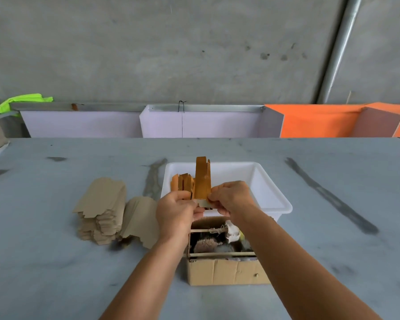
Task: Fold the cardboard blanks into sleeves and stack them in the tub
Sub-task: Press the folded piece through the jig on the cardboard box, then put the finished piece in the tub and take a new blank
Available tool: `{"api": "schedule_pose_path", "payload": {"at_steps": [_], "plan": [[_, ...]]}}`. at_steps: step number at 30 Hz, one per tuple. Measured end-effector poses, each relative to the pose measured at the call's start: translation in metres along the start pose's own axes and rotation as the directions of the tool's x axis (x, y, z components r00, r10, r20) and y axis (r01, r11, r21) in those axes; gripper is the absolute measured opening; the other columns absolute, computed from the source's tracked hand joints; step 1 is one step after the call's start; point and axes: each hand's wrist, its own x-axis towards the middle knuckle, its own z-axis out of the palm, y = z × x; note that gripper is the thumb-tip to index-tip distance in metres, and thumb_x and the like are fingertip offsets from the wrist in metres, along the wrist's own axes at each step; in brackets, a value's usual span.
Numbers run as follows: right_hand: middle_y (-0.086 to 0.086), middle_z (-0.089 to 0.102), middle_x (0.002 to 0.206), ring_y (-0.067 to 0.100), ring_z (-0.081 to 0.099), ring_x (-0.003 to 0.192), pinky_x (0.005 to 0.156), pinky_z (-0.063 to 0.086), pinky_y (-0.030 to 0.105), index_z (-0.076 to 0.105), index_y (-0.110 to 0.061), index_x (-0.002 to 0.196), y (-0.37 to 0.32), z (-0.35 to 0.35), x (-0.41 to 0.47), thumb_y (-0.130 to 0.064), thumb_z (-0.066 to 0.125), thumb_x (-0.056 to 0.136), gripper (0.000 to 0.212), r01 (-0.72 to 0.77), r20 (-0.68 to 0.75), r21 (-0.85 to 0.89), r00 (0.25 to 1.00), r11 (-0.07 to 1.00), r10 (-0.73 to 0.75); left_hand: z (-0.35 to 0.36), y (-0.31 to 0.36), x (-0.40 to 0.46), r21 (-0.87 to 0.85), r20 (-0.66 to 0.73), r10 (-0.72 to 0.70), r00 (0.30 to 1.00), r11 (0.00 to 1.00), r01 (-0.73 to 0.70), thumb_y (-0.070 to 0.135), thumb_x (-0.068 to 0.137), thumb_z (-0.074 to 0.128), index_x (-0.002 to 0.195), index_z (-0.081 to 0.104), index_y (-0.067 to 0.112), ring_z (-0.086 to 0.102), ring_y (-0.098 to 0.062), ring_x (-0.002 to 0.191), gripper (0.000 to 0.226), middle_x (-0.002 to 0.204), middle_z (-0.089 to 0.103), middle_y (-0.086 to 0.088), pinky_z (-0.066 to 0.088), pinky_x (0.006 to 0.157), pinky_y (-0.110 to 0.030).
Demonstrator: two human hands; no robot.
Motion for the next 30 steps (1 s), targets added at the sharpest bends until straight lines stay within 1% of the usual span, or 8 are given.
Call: {"api": "schedule_pose_path", "payload": {"at_steps": [4, 6, 9, 13, 15, 20, 24, 30], "plan": [[0.017, 0.066, 0.079, 0.027, 0.069, 0.072, 0.074, 0.058, 0.036, 0.064, 0.003, 0.091, 0.001, 0.014, 0.037, 0.005, 0.061, 0.083, 0.009, -0.042, -0.056, -0.110, 0.998, 0.993, 0.036, 0.000, -0.006, 0.024, 0.104, -0.022, -0.005, 1.000, 0.995, 0.008, -0.008, 0.087, 0.057, 0.109, 0.060, 0.005, 0.068, -0.014, 0.072, 0.026, 0.084, 0.065, -0.006, 0.053, 0.060, -0.017], [0.015, 0.067, 0.077, 0.026, 0.071, 0.076, 0.076, 0.059, 0.038, 0.061, -0.001, 0.090, 0.002, 0.019, 0.052, 0.004, 0.061, 0.083, 0.008, -0.057, -0.097, -0.155, 0.994, 0.986, 0.042, -0.001, -0.009, 0.031, 0.125, -0.037, -0.009, 0.999, 0.992, 0.014, -0.009, 0.087, 0.055, 0.108, 0.061, 0.006, 0.067, -0.013, 0.075, 0.027, 0.084, 0.064, -0.002, 0.053, 0.062, -0.017], [0.015, 0.069, 0.081, 0.025, 0.071, 0.075, 0.072, 0.060, 0.036, 0.056, -0.004, 0.079, 0.004, 0.025, 0.067, 0.001, 0.063, 0.083, 0.009, -0.082, -0.124, -0.203, 0.991, 0.976, 0.057, -0.005, -0.010, 0.036, 0.116, -0.049, -0.029, 0.998, 0.993, 0.034, -0.012, 0.088, 0.052, 0.103, 0.060, 0.010, 0.067, -0.013, 0.076, 0.028, 0.086, 0.065, -0.003, 0.053, 0.059, -0.015], [0.003, 0.054, 0.059, 0.013, 0.053, 0.049, 0.039, 0.041, 0.020, 0.044, -0.009, 0.063, 0.006, 0.030, 0.070, -0.002, 0.057, 0.083, 0.025, -0.010, -0.124, -0.467, 0.991, 0.884, -0.054, -0.009, -0.007, 0.035, 0.110, -0.065, -0.015, 0.998, 0.994, 0.022, -0.012, 0.087, 0.050, 0.098, 0.059, 0.014, 0.067, -0.013, 0.078, 0.029, 0.087, 0.066, -0.003, 0.052, 0.060, -0.016], [0.001, 0.047, 0.060, 0.015, 0.050, 0.056, 0.047, 0.039, 0.023, 0.044, -0.009, 0.067, 0.007, 0.031, 0.066, -0.001, 0.050, 0.083, 0.019, 0.070, -0.099, -0.584, 0.983, 0.808, -0.157, -0.014, -0.007, 0.032, 0.098, -0.079, -0.007, 0.997, 0.995, 0.015, -0.013, 0.086, 0.048, 0.095, 0.059, 0.015, 0.067, -0.014, 0.078, 0.030, 0.086, 0.066, -0.002, 0.051, 0.060, -0.017], [0.003, 0.055, 0.068, 0.022, 0.053, 0.067, 0.056, 0.045, 0.027, 0.059, -0.008, 0.072, 0.000, 0.041, 0.035, 0.003, 0.046, 0.083, 0.021, 0.305, 0.051, -0.642, 0.932, 0.703, -0.358, -0.035, -0.018, 0.020, 0.020, -0.171, -0.028, 0.985, 0.999, 0.032, -0.013, 0.082, 0.050, 0.088, 0.061, 0.013, 0.061, -0.014, 0.065, 0.030, 0.078, 0.066, -0.003, 0.050, 0.058, -0.022], [0.007, 0.070, 0.086, 0.020, 0.061, 0.078, 0.070, 0.050, 0.026, 0.072, -0.008, 0.090, -0.004, 0.062, -0.003, -0.009, 0.052, 0.090, 0.020, 0.566, 0.282, -0.609, 0.810, 0.556, -0.515, -0.052, -0.034, 0.007, -0.053, -0.212, -0.108, 0.971, 0.994, 0.099, -0.013, 0.083, 0.050, 0.085, 0.060, 0.011, 0.053, -0.015, 0.057, 0.026, 0.074, 0.064, -0.006, 0.047, 0.054, -0.024], [0.008, 0.064, 0.117, 0.020, 0.058, 0.106, 0.096, 0.048, 0.031, 0.063, -0.008, 0.115, 0.011, 0.115, -0.024, -0.017, 0.053, 0.095, 0.025, 0.694, 0.531, -0.592, 0.719, 0.411, -0.449, -0.078, -0.057, -0.004, -0.135, -0.251, -0.226, 0.941, 0.971, 0.197, -0.015, 0.084, 0.046, 0.088, 0.059, -0.001, 0.046, -0.019, 0.052, 0.020, 0.065, 0.057, -0.011, 0.043, 0.054, -0.028]]}}
